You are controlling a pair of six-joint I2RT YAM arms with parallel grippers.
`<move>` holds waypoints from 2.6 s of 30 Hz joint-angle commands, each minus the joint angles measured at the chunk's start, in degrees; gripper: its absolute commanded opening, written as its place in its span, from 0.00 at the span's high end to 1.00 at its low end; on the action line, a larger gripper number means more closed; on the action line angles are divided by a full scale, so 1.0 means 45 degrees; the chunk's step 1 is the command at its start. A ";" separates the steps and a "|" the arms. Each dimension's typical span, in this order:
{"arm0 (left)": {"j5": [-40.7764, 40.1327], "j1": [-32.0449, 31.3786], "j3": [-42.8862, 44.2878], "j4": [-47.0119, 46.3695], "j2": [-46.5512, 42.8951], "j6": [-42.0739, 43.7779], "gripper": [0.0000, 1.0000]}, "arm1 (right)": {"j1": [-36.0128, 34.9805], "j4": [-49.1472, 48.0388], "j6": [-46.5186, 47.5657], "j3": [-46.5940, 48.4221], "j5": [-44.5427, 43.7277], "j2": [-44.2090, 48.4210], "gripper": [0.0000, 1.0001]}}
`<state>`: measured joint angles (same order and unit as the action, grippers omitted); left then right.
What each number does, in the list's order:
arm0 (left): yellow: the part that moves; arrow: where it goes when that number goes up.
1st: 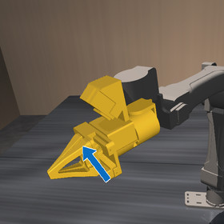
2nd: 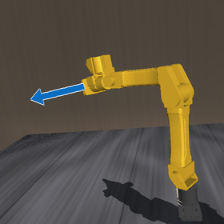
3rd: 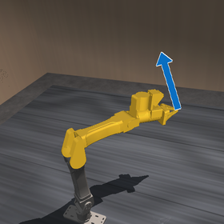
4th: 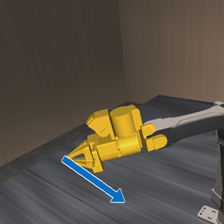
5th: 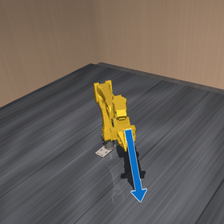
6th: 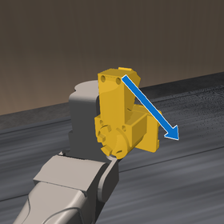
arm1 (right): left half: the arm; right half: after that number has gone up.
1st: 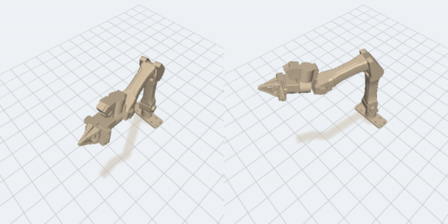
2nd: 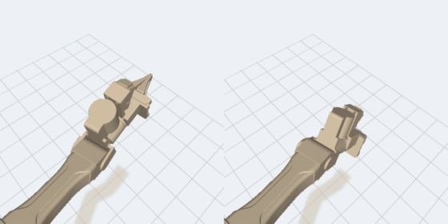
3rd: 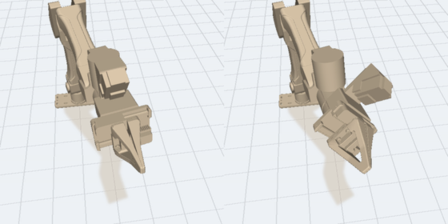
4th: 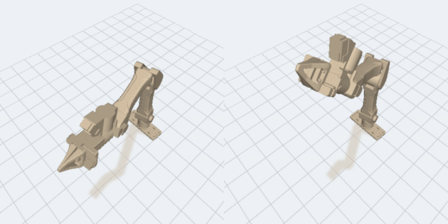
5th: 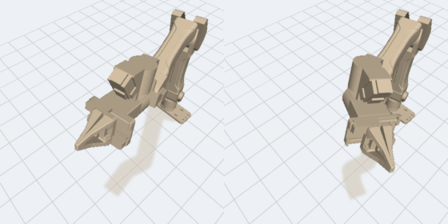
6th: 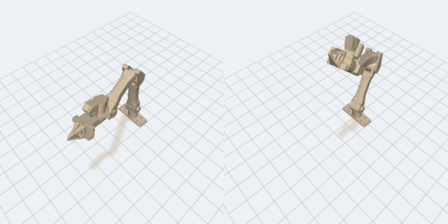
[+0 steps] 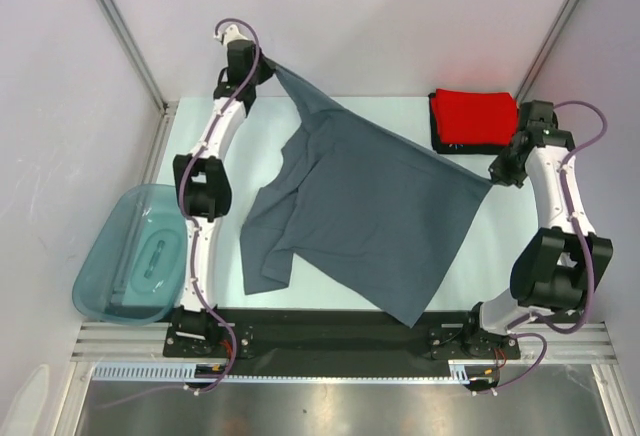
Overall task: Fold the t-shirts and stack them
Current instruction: Flatten the tshirt out
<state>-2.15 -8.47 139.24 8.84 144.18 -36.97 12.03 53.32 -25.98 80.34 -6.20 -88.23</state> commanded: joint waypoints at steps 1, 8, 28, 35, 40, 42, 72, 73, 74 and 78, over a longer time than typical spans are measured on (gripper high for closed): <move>-0.0556 0.0339 0.0701 -0.1399 -0.2154 0.0751 1.00 | 0.0197 0.0082 0.0382 0.1306 -0.0421 0.0854 1.00; -0.0909 0.0456 0.0308 -0.1418 -0.4634 0.1380 1.00 | 0.0021 0.1119 0.0869 0.1366 0.1023 0.3079 1.00; -0.2857 0.1238 -0.1233 -0.1827 -1.4653 0.5322 1.00 | -0.0290 0.6176 0.2452 0.6733 0.0850 0.8590 1.00; -0.3759 0.1257 -0.1821 -0.2511 -1.6239 0.6985 1.00 | -0.1576 0.7487 0.1771 0.8183 -0.0029 0.8512 1.00; -0.3332 0.1257 -0.2171 -0.2668 -1.5306 0.6596 1.00 | -0.2516 0.7487 0.0539 0.7520 -0.0184 0.8045 1.00; -0.2824 0.1257 -0.2425 -0.2590 -1.4719 0.5992 0.99 | -0.2635 0.7487 0.0324 0.6955 -0.0750 0.7907 1.00; 0.1220 -0.0266 -0.0317 -0.3195 -0.0008 0.1204 1.00 | 0.1994 0.0906 0.1300 -0.0253 -0.1689 -0.1976 1.00; 0.1221 -0.0305 -0.0433 -0.3176 -0.0047 0.1088 1.00 | 0.2013 0.0770 0.1319 -0.0545 -0.1767 -0.2015 1.00; 0.1240 -0.0344 -0.0512 -0.3195 -0.0106 0.0642 1.00 | 0.2052 0.0556 0.1339 -0.0625 -0.1826 -0.2093 1.00; 0.1630 -0.0558 -0.0611 -0.3410 -0.0204 -0.0377 1.00 | 0.2442 0.0047 0.1592 -0.0626 -0.2138 -0.2386 1.00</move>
<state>6.90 -11.31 136.51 -2.24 147.85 -34.63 20.62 55.64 -21.54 77.62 -9.69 -97.80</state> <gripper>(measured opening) 0.008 0.010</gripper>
